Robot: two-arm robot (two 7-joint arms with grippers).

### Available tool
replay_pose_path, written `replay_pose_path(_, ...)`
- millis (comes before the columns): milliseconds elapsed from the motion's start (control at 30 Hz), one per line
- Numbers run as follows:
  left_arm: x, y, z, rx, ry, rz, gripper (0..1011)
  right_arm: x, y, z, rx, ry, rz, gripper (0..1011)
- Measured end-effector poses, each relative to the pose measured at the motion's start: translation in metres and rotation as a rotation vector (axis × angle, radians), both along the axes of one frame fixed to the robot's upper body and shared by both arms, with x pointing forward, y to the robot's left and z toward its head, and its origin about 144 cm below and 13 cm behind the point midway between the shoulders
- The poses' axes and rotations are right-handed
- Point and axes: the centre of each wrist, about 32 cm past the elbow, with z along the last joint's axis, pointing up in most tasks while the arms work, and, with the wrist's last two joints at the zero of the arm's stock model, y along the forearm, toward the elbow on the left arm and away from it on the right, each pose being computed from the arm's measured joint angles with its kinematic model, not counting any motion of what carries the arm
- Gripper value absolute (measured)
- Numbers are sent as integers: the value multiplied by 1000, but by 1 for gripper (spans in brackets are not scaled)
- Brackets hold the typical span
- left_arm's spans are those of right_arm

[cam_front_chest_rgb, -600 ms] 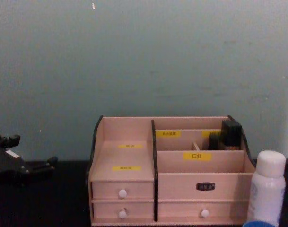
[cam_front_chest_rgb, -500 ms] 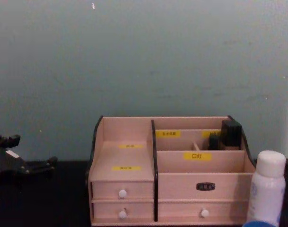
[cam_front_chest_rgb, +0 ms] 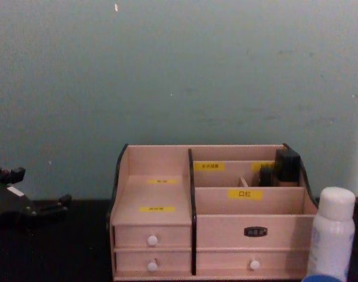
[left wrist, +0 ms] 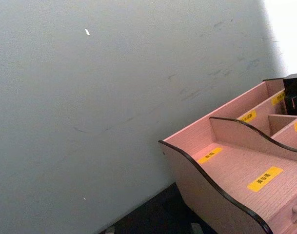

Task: Pick up the facial cleanser and watermelon frost from the table and place them into the tiered storage box.

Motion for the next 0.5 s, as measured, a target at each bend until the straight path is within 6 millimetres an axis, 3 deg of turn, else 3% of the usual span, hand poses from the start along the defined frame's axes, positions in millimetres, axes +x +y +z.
replay_pose_path(500,0,0,0,0,0,0,1001,0,0,0,0,0,0,1002)
